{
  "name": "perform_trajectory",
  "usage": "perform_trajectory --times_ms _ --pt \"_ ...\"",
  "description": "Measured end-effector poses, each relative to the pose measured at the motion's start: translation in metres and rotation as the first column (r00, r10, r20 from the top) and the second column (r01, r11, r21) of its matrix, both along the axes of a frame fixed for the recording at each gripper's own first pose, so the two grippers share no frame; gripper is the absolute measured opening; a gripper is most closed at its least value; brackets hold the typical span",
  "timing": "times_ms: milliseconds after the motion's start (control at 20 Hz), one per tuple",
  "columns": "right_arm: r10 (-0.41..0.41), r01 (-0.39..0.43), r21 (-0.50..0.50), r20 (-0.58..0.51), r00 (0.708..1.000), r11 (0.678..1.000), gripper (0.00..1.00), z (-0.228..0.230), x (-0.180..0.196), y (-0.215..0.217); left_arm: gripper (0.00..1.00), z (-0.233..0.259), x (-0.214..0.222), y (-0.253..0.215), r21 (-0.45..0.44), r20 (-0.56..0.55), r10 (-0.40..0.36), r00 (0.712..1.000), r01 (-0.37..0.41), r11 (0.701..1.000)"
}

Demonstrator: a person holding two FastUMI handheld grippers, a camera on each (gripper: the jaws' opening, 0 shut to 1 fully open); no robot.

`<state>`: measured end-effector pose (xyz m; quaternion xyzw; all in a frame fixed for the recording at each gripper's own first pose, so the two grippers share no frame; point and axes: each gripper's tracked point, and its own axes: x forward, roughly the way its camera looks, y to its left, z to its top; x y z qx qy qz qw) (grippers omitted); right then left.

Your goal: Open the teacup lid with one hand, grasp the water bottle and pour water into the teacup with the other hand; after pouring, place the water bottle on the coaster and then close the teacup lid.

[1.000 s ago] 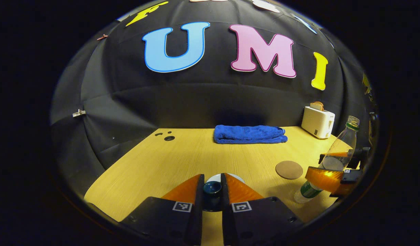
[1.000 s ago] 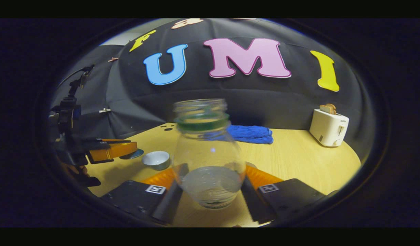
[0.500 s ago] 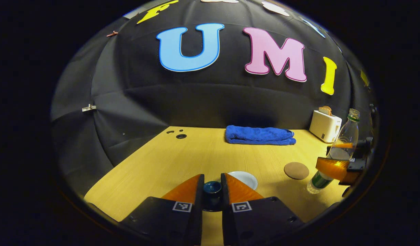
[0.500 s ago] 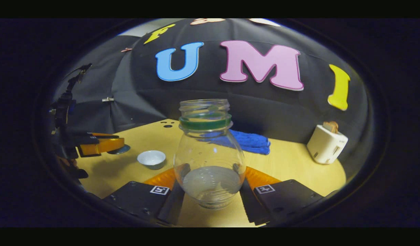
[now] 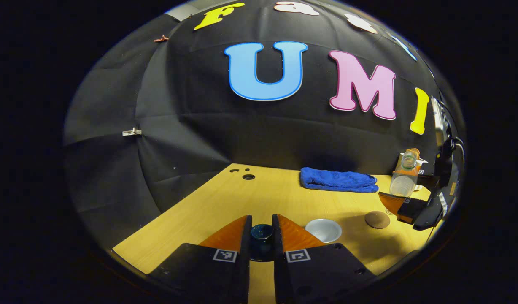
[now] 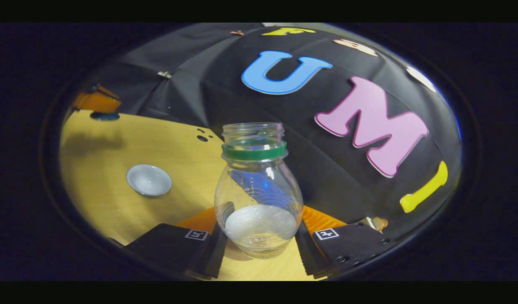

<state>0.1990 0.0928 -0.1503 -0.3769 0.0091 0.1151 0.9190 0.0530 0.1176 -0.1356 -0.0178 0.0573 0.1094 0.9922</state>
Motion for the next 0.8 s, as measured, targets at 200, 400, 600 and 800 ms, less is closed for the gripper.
perform_trajectory --times_ms 200,400,600,800 --pt "0.029 -0.028 -0.127 0.007 1.000 0.991 0.75 -0.018 0.018 0.022 0.31 -0.002 -0.018 0.030 0.013 -0.007 0.024 1.000 -0.024 1.000" --pt "0.048 -0.033 -0.288 0.045 0.998 0.957 0.75 -0.030 0.032 0.030 0.24 -0.012 -0.028 0.052 0.012 -0.022 0.037 0.999 -0.037 0.999" --pt "0.058 -0.023 -0.397 0.077 0.995 0.917 0.75 -0.044 0.041 0.038 0.24 -0.022 -0.029 0.060 0.000 -0.041 0.026 0.999 -0.026 1.000" --pt "0.112 -0.056 -0.495 0.083 0.990 0.867 0.75 -0.056 0.056 0.051 0.27 -0.022 -0.023 0.060 -0.001 -0.036 -0.001 0.999 0.001 1.000"
